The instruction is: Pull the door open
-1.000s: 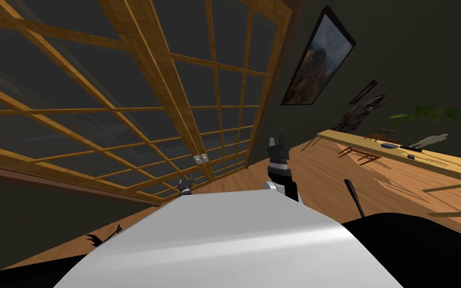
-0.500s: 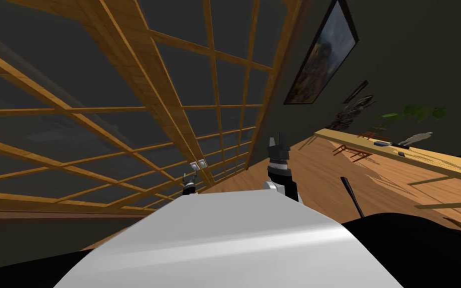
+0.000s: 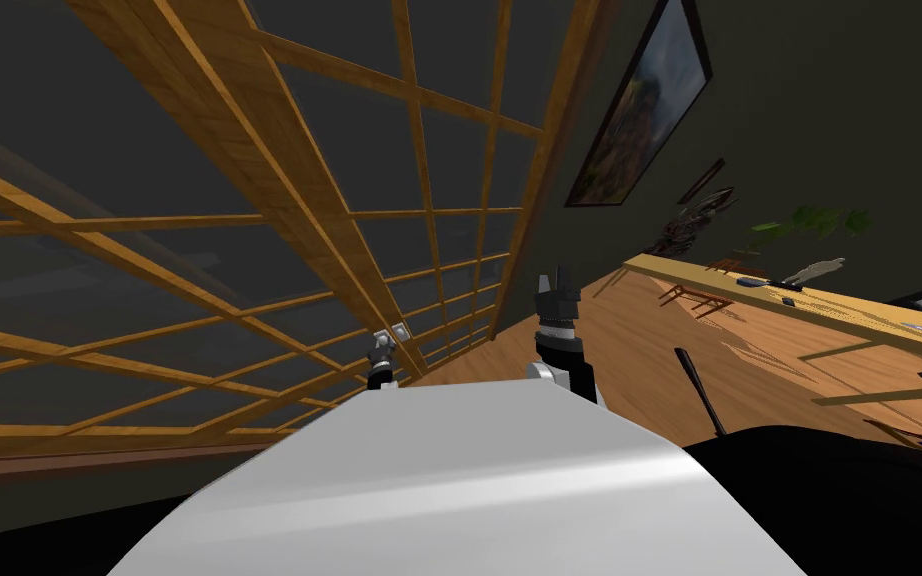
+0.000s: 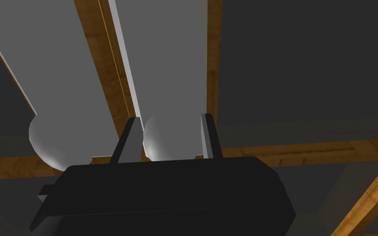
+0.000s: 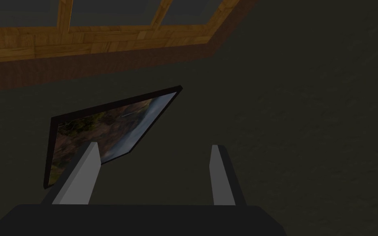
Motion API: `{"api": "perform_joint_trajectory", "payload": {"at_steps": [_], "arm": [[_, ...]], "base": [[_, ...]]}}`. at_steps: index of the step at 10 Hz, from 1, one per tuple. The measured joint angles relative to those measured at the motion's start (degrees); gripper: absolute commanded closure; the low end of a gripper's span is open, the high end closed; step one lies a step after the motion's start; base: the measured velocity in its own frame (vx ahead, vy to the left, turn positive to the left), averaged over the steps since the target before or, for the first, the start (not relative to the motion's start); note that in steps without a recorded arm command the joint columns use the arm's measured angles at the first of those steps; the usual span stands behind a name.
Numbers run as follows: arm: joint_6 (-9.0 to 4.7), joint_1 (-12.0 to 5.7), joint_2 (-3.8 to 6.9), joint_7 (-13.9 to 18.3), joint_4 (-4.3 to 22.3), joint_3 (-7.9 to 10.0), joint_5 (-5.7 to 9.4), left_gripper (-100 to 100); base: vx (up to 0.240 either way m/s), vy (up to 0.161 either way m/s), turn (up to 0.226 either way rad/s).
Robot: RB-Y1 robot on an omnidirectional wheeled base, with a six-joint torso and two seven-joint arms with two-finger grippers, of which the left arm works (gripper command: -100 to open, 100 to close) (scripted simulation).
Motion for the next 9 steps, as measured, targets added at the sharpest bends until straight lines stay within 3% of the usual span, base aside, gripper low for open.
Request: {"api": "perform_joint_trajectory", "payload": {"at_steps": [4,6,8,9], "arm": [[0.07,0.27,0.07,0.38,0.09,-0.11,0.05,100],[-0.97,0.0,0.59,0.76,2.14,0.28,0.48,100],[1.44,3.78,-1.03,2.37,-3.09,-0.64,0.04,100],[1.58,4.02,-1.07,2.67,-3.1,-0.54,0.16,100]], "base": [[-0.049,-0.024,0.008],[-0.111,-0.051,0.016],[-0.141,-0.047,0.039],[-0.069,-0.04,0.015]]}}
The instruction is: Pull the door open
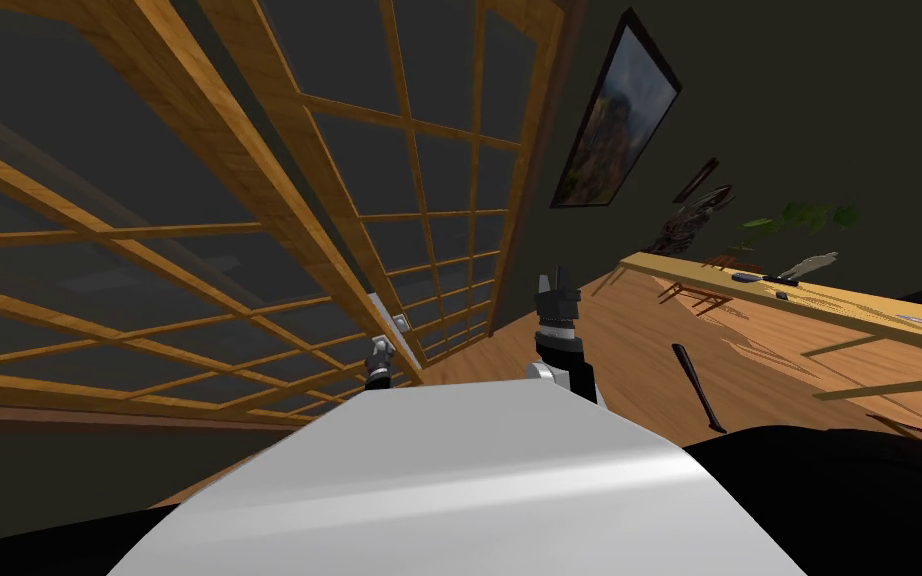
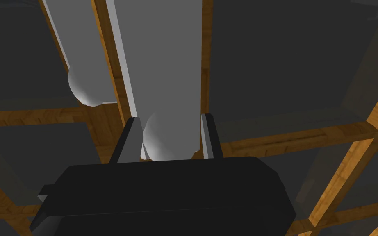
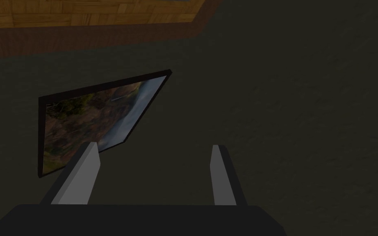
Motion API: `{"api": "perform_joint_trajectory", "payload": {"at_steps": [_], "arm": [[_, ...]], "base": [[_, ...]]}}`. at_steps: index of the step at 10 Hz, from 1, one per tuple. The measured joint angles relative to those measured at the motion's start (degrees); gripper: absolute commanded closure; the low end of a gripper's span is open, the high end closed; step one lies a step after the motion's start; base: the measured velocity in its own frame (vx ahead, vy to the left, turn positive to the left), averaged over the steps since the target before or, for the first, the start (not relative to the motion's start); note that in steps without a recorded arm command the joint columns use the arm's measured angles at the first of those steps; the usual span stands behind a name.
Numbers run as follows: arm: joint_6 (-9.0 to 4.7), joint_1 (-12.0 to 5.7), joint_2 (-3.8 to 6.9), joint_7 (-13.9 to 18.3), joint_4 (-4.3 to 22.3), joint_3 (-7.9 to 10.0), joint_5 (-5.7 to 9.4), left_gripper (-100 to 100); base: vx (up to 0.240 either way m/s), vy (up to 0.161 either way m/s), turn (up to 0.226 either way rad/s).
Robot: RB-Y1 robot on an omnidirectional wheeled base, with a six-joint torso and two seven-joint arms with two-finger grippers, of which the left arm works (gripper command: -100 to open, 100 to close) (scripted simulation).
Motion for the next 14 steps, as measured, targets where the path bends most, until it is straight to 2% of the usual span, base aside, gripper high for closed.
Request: {"api": "perform_joint_trajectory", "payload": {"at_steps": [2,3,4,5,6,7,8,11,13,14], "arm": [[-1.39,-1.21,1.06,-0.28,3.66,0.56,0.39,100],[-2.46,-1.12,2.28,0.98,5.17,0.57,0.78,100],[-2.42,-0.84,2.55,1.98,5.08,0.66,1.01,100],[-2.67,-0.87,2.33,1.99,5.97,0.99,1.29,100],[-2.19,0.43,1.69,2.29,4.61,0.77,1.18,100],[-0.63,1.82,1.18,3.5,2.23,0.43,1.25,100],[-0.28,2.38,1.65,4.65,2.14,0.33,1.4,100],[-1.39,1.75,2.51,5.26,5.71,0.87,2.07,100],[-0.54,4.04,2.66,7.64,4.62,1.07,2.67,100],[-0.9,3.79,3.28,8.47,6.0,1.32,3.09,-100]], "base": [[-0.064,-0.016,0.002],[-0.148,-0.02,0.033],[-0.096,-0.035,0.049],[-0.051,-0.032,0.011],[-0.118,-0.047,0.022],[-0.119,-0.038,0.015],[-0.053,-0.015,0.006],[-0.068,-0.018,0.031],[-0.091,0.012,0.042],[-0.14,0.026,-0.107]]}}
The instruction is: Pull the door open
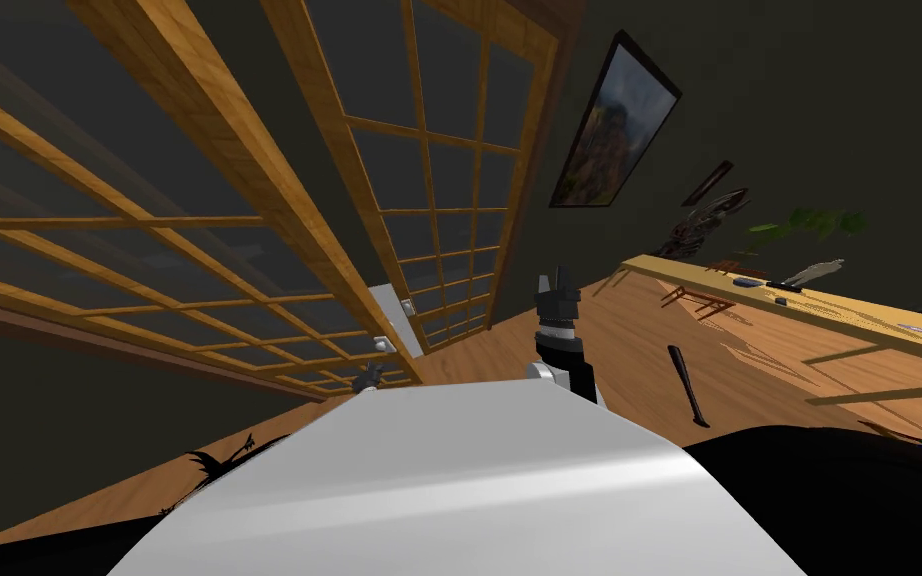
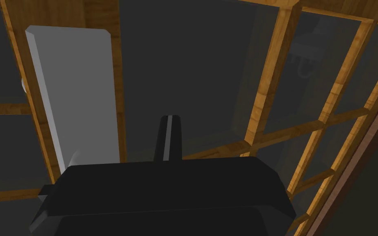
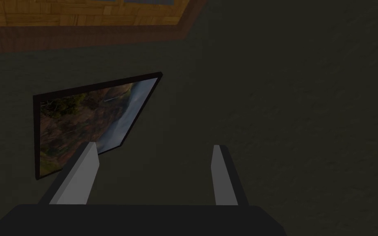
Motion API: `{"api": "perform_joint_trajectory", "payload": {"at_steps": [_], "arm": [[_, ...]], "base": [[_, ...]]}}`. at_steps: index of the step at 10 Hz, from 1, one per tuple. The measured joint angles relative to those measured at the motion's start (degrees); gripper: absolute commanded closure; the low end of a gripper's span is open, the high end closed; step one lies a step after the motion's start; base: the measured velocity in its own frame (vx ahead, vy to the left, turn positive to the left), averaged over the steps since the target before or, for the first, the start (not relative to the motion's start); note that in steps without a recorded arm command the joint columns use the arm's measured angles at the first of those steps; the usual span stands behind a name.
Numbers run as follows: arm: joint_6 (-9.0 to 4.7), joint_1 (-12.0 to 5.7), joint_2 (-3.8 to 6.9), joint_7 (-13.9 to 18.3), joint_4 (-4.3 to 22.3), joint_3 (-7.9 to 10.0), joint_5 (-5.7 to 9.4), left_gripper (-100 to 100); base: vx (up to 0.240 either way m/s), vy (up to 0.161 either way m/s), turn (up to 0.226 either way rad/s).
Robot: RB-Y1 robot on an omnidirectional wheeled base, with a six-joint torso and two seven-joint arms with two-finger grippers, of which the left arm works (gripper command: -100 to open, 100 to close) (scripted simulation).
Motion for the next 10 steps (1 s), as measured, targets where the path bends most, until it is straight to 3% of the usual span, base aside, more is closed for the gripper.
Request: {"api": "perform_joint_trajectory", "payload": {"at_steps": [1,3,4,5,6,10], "arm": [[-0.51,-0.48,0.73,0.26,0.55,-0.51,-0.41,-100],[-1.11,-1.05,1.53,0.29,-0.15,-2.19,-1.83,-100],[-1.29,-0.47,1.79,0.68,-1.62,-3.36,-2.77,-100],[-1.74,-1.18,2.48,0.81,-1.45,-4.3,-3.58,-100],[-0.99,-0.96,2.47,1.09,-4.02,-5.6,-4.64,-100],[-3.82,-3.03,4.54,1.16,-2.48,-8.72,-7.3,-100]], "base": [[-0.193,0.038,-0.123],[-0.225,0.039,-0.107],[-0.21,0.052,-0.144],[-0.216,0.054,-0.158],[-0.134,0.024,-0.029],[-0.186,0.016,-0.117]]}}
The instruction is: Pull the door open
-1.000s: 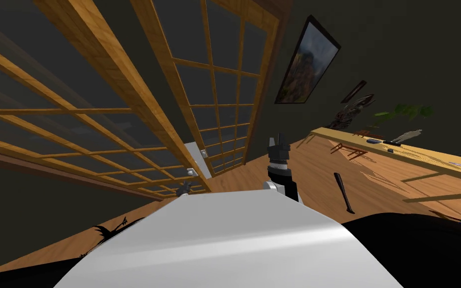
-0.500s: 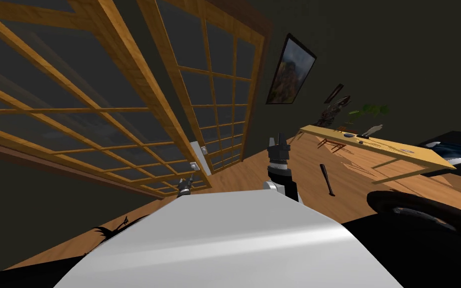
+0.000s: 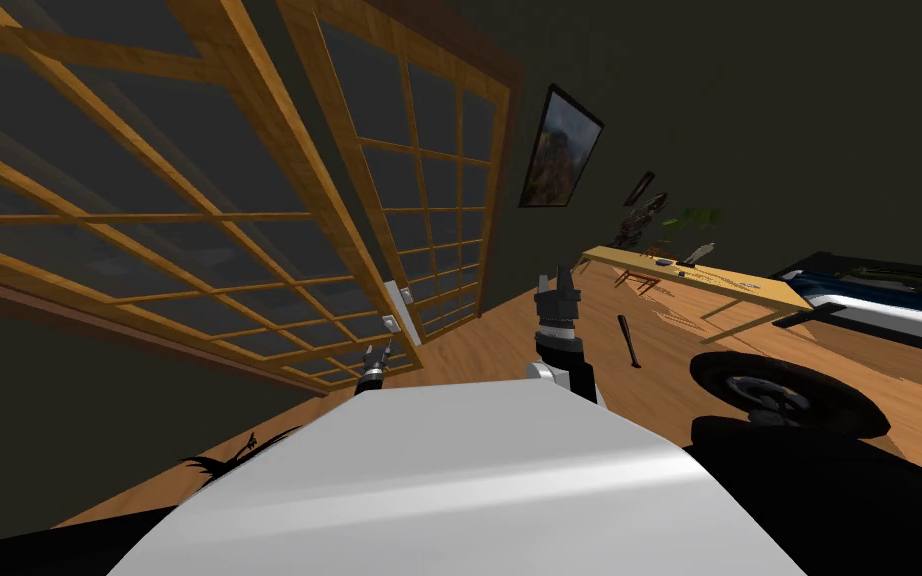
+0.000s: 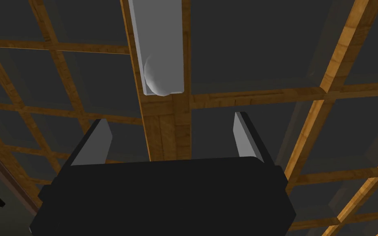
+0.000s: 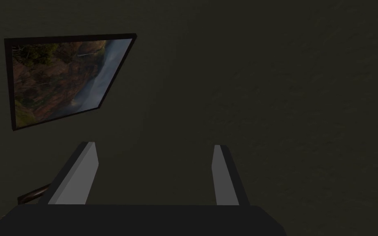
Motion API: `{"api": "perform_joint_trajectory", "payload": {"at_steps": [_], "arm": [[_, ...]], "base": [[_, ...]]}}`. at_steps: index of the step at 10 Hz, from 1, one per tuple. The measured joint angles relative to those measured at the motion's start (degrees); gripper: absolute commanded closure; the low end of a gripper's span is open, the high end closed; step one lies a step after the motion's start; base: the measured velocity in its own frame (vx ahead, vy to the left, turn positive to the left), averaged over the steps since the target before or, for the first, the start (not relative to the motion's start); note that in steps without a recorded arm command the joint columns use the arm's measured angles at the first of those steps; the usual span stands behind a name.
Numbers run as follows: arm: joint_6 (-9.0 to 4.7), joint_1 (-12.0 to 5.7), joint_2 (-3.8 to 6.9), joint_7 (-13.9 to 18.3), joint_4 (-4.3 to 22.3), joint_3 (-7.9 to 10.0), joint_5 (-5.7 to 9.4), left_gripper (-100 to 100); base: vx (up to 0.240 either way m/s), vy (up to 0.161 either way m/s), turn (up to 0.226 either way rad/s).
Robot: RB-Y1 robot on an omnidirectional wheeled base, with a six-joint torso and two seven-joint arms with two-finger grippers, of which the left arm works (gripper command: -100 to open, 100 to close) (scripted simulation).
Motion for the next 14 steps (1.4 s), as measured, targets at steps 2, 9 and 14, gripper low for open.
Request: {"api": "perform_joint_trajectory", "payload": {"at_steps": [2,9,14], "arm": [[-0.1,-0.06,0.11,0.08,-0.93,-1.03,-0.86,-100],[0.66,-1.07,0.18,-0.39,-0.8,-0.34,-0.38,-100],[0.82,-1.06,0.12,-0.43,-0.7,-0.43,-0.45,100]], "base": [[-0.004,0.018,-0.019],[0.175,0.045,-0.023],[-0.018,-0.004,-0.003]]}}
